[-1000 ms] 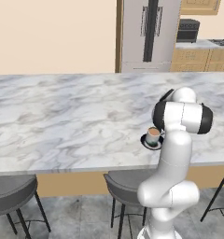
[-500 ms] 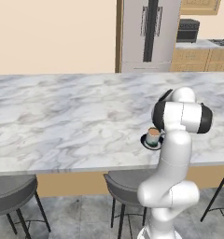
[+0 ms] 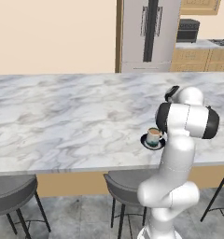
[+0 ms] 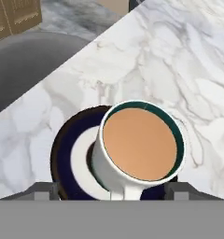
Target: Pick the cup of tea, navigate to the dining table, and place it on the saucer.
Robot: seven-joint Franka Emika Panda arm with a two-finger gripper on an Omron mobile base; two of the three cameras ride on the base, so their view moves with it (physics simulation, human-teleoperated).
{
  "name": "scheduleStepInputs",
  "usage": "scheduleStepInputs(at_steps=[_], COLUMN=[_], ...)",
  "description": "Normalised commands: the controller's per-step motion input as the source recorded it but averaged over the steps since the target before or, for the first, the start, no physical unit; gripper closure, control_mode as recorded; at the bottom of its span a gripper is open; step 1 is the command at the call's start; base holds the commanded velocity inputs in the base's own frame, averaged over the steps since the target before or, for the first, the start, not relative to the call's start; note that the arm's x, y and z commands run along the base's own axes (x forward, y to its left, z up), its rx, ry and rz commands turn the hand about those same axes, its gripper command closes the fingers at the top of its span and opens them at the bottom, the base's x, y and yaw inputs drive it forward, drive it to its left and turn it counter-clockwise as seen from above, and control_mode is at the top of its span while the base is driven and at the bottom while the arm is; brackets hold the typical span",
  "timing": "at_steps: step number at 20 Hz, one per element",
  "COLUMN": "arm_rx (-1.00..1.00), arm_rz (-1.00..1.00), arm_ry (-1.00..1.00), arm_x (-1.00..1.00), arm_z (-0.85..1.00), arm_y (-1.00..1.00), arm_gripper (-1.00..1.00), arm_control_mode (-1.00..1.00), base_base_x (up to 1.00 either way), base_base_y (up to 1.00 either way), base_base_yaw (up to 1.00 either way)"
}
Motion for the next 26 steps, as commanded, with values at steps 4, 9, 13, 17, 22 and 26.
scheduleStepInputs(at_steps=[4, 9, 13, 17, 22, 26], arm_rx=[0.0, 0.0, 0.0, 0.0, 0.0, 0.0], arm_rz=[0.01, 0.04, -0.25, -0.39, -0.48, -0.42], arm_ry=[0.0, 0.0, -0.15, -0.13, -0.05, 0.0], arm_x=[-0.4, -0.81, -1.0, -1.0, -1.0, -1.0], arm_z=[1.0, 0.96, 0.42, 0.48, 0.48, 0.58], arm_y=[0.0, 0.02, 0.25, 0.32, 0.37, 0.36], arm_gripper=[-1.0, -1.0, -1.0, -1.0, -1.0, -1.0], arm_control_mode=[-1.0, -1.0, -1.0, -1.0, -1.0, -1.0], base_base_x=[0.0, 0.0, 0.0, 0.0, 0.0, 0.0], base_base_y=[0.0, 0.0, 0.0, 0.0, 0.0, 0.0], base_base_yaw=[0.0, 0.0, 0.0, 0.0, 0.0, 0.0])
